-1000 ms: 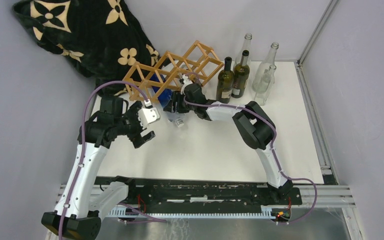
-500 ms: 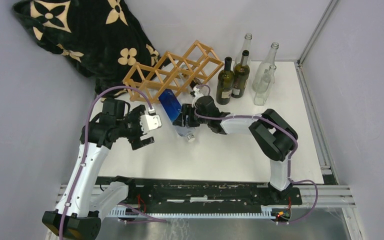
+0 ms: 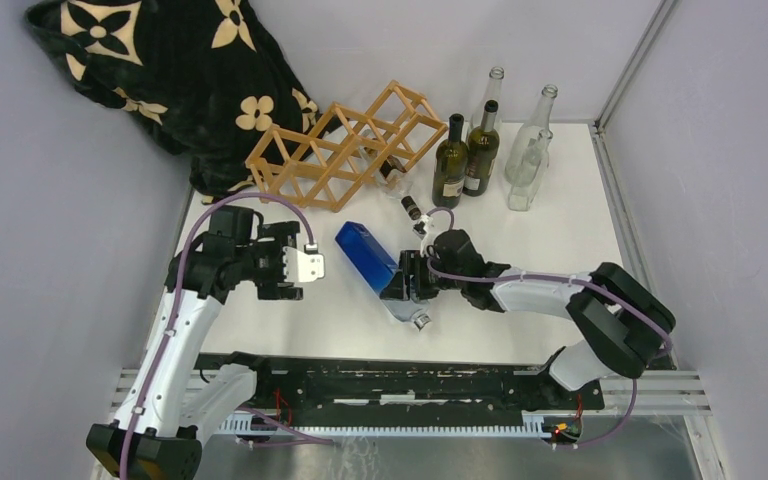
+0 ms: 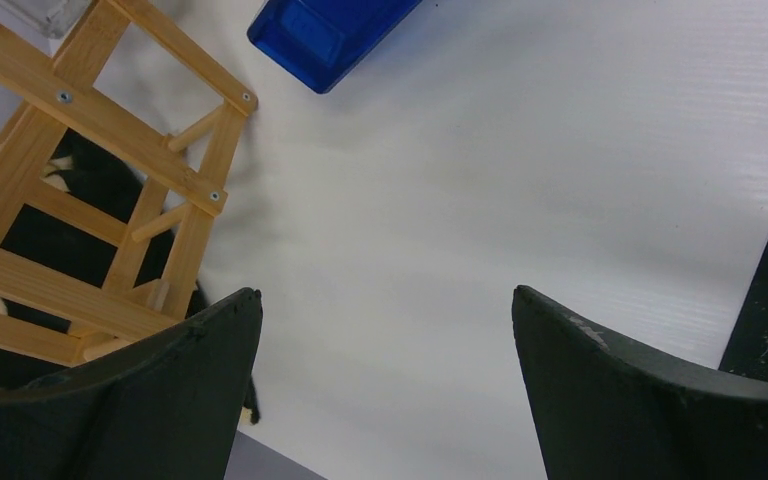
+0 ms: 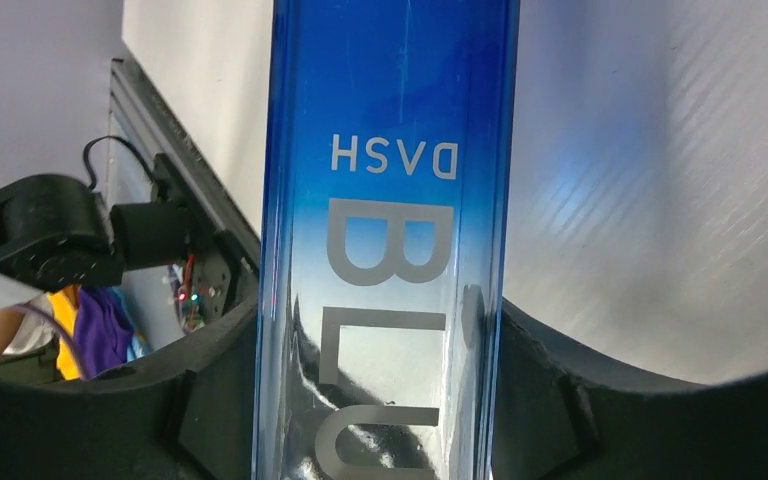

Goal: Take the wine bottle off the wine rack

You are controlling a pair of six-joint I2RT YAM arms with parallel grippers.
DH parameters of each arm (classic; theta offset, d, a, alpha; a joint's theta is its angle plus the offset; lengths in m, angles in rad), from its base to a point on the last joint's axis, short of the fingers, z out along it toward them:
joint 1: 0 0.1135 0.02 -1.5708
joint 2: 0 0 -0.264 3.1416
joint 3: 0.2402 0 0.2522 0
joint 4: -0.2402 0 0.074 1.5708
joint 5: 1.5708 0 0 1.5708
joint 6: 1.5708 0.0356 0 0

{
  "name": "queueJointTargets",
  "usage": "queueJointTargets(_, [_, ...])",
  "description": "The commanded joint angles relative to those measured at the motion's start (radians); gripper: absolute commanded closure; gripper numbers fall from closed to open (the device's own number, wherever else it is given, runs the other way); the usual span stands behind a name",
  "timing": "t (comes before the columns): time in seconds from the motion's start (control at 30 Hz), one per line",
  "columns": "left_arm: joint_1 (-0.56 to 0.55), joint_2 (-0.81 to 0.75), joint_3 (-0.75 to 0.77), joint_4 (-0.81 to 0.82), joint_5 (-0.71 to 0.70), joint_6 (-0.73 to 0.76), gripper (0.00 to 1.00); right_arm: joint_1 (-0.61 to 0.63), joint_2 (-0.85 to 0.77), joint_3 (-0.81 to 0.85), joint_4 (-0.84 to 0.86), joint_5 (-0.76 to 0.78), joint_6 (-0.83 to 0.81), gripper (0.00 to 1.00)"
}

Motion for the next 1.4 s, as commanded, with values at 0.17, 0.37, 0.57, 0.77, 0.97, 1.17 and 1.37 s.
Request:
queueJointTargets(0.17, [0.003, -0.004, -0.015, 0.084, 0.114, 0.223, 0.00, 0.051, -0.176, 0.065, 0.142, -0.164, -0.096, 1.00])
queueJointTargets(0.37, [0.002, -0.019, -0.038, 0.099, 0.202, 0.377, 0.00, 0.108, -0.166, 0.153, 0.062, -0.216, -0.156, 1.00])
queueJointTargets(0.57, [-0.006, -0.017, -0.078, -0.017, 0.164, 0.596, 0.00, 0.128, -0.170, 0.257, -0.040, -0.242, -0.214, 1.00])
queueJointTargets(0.77, [-0.017, -0.031, -0.124, -0.015, 0.137, 0.642, 0.00, 0.179, -0.139, 0.304, -0.031, -0.252, -0.189, 1.00])
queueJointTargets(0.97, [-0.023, -0.034, -0.143, 0.030, 0.099, 0.606, 0.00, 0.233, -0.109, 0.363, -0.030, -0.256, -0.180, 1.00])
queueJointTargets(1.17, [-0.023, -0.039, -0.162, 0.049, 0.094, 0.598, 0.00, 0.256, -0.081, 0.410, -0.038, -0.254, -0.168, 1.00])
queueJointTargets(1.37, [-0.028, -0.036, -0.164, 0.059, 0.086, 0.596, 0.14, 0.268, -0.054, 0.439, -0.023, -0.263, -0.149, 1.00])
